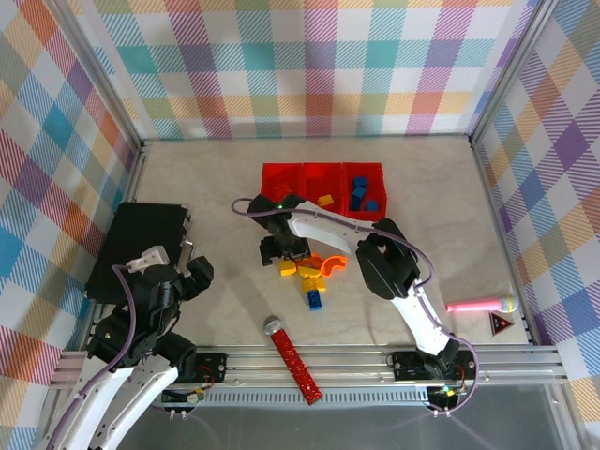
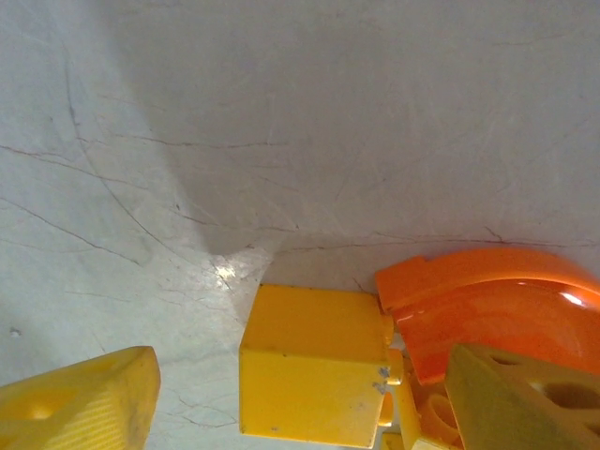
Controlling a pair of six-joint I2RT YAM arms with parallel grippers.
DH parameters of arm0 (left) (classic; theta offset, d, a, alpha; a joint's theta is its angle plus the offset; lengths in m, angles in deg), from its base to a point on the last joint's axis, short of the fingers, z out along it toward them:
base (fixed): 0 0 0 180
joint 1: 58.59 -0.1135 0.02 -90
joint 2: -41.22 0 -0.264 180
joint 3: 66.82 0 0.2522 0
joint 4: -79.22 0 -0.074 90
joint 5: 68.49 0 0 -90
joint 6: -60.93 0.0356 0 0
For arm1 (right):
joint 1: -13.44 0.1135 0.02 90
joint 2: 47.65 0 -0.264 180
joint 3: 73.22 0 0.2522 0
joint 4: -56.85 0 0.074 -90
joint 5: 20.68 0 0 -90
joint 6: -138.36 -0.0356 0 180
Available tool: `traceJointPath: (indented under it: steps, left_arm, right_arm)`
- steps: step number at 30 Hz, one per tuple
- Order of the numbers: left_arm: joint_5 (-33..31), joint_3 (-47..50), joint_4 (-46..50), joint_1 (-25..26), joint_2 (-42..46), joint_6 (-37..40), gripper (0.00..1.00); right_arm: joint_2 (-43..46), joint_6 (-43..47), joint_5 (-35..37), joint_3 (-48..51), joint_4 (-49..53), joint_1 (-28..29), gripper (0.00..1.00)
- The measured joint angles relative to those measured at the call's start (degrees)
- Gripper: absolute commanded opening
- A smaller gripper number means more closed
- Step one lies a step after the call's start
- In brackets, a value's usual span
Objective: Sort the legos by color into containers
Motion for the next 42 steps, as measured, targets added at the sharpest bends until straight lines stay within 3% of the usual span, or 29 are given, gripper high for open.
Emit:
traceJointPath:
  steps: [22,42]
  left_arm:
    - [0.2,0.7,-0.1,0.0,-0.1,0.0,1.00]
    - [0.2,0.7,-0.2,0.0,-0.1,0.0,1.00]
  right_arm:
    - [-3.3,-0.4,0.0,-1.9,1.7,0.3,0.67]
    - [-1.5,1.7,-0.2,-2.2,2.1,0.7,0.47]
